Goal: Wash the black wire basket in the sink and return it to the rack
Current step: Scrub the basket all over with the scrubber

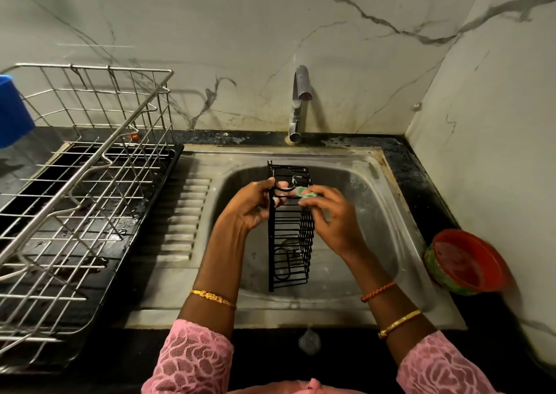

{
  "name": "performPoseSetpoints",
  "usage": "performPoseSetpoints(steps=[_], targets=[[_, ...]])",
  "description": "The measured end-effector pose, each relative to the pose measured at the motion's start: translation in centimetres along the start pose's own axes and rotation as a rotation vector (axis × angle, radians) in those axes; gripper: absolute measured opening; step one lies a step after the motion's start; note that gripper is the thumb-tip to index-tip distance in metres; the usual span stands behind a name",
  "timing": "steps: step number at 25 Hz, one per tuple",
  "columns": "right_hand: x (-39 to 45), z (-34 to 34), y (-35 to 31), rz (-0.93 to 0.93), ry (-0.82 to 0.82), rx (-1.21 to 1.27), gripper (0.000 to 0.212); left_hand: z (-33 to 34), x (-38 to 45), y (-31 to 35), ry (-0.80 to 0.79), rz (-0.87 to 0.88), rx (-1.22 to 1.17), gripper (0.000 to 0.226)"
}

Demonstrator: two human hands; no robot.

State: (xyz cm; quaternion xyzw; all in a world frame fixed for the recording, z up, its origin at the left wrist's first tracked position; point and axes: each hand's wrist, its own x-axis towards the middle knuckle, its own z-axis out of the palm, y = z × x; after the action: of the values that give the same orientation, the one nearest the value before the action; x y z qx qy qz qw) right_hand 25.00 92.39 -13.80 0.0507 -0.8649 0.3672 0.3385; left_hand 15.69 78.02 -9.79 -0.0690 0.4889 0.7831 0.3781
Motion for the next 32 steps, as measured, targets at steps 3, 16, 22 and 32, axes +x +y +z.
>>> performPoseSetpoints(steps=[3, 16, 22, 32], targets=[[0.2, -0.5, 0.1, 0.091, -0.001, 0.109, 0.019, 0.0, 0.6, 0.2, -0.020, -0.029, 0.006, 0.038], [2.2, -0.2, -1.2, 0.165, -0.107, 0.167, 0.019, -0.1, 1.3, 0.6, 0.048, -0.018, 0.007, 0.039], [5.1, -0.8, -2.1, 0.182, -0.078, 0.011, 0.019, 0.4, 0.8, -0.1, -0.105, 0.113, 0.212, 0.043], [7.1, -0.7, -1.7, 0.364, -0.061, -0.072, 0.025, -2.3, -0.5, -4.6, -0.327, -0.015, 0.446, 0.087]])
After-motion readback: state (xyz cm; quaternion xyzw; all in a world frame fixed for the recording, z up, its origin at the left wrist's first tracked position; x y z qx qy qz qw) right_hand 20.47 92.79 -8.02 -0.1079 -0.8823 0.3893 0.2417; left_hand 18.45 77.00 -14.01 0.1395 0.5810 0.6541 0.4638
